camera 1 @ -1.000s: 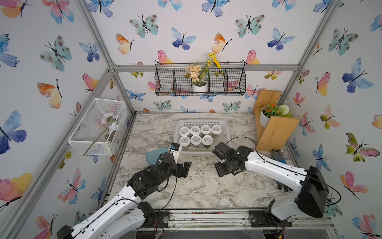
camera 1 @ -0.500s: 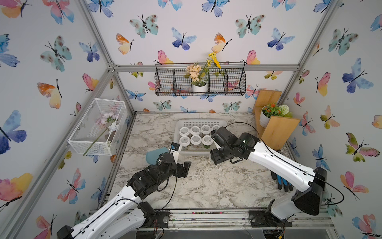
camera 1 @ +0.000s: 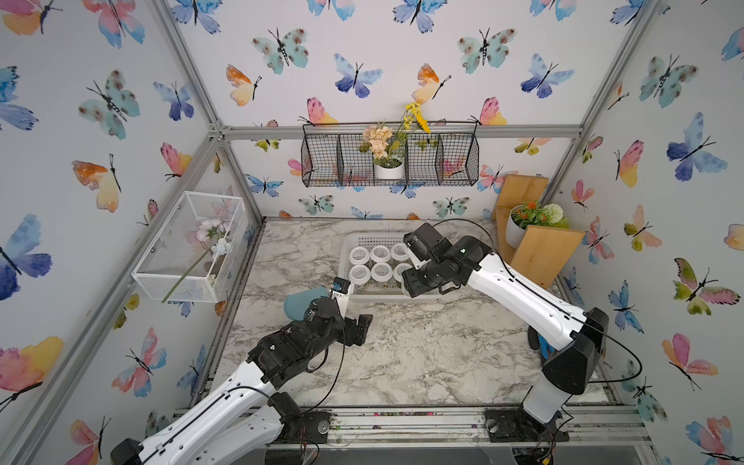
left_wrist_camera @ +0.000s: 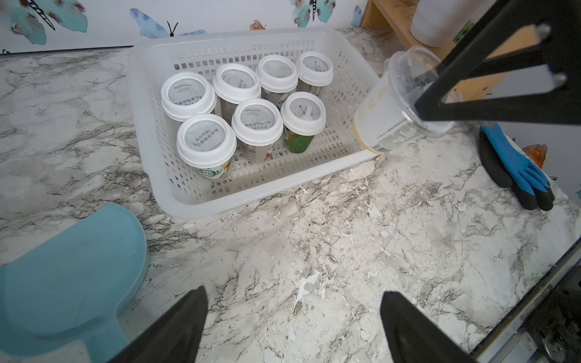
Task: Put the yogurt in the basket
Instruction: Place the yogurt in the basket.
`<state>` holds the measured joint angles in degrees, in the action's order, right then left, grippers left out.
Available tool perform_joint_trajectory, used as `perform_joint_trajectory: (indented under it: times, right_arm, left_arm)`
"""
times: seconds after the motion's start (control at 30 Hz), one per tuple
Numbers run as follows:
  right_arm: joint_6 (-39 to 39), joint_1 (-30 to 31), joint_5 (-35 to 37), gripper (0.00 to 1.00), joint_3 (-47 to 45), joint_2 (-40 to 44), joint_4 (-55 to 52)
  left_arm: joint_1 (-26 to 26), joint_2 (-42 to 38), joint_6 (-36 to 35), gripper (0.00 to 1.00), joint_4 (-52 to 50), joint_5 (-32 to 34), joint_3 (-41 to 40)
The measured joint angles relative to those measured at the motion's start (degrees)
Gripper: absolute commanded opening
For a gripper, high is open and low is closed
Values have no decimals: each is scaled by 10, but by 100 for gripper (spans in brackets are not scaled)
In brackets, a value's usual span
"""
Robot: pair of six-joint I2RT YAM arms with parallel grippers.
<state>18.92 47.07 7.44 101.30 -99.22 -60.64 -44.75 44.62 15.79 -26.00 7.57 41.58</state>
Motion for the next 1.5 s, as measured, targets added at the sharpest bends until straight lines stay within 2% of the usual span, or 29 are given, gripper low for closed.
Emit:
perform_joint_trajectory:
  times: [0.3,0.7,1.5]
  right_arm:
    - [-31,-58,-9,64,40,-37,13]
    - [-60,-121,-32,64,42,-69,45]
    - [-76,-143,-35,65,11,-141,95]
  left_arm:
    - [0,0,-1,92,0,0,0]
    - [-1,0,-1,92,0,0,0]
    - [-4,9,-1,92,0,0,0]
